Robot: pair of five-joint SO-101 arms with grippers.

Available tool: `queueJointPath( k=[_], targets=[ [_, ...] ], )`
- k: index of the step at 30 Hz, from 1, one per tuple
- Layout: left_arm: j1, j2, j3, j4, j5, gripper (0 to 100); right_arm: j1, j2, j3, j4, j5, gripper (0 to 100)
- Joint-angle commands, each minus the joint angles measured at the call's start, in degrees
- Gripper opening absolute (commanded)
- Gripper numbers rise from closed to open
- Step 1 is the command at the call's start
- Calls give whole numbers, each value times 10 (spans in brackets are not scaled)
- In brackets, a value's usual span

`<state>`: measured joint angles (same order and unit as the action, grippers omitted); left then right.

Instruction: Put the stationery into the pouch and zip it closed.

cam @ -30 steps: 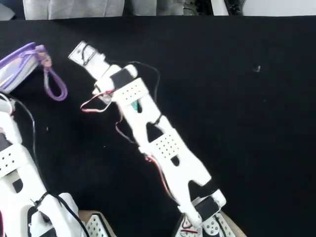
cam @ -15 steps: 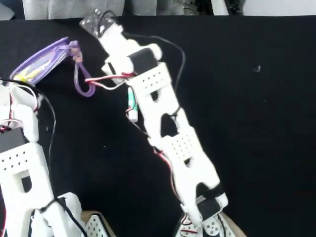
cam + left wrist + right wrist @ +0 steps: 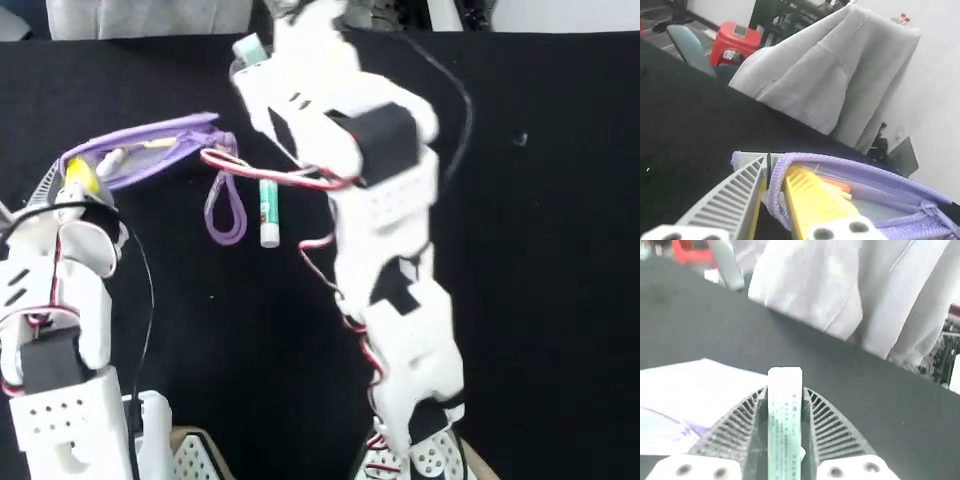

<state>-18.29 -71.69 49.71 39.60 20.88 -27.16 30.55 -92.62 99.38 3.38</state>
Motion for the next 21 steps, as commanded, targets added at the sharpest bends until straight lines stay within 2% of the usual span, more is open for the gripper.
queueJointPath(
  k=[1,11,16,21],
  targets=[
    [7,-29,-7,-3,-5,30,10,-96,19,21,-29,11],
    [18,-21,-5,-3,-3,30,-5,-338,286,-1,-87,11],
    [71,-21,6,-1,-5,30,-47,-361,419,-86,-88,11],
    [76,-21,11,-3,-6,30,-59,-362,531,-192,-88,11]
  ],
)
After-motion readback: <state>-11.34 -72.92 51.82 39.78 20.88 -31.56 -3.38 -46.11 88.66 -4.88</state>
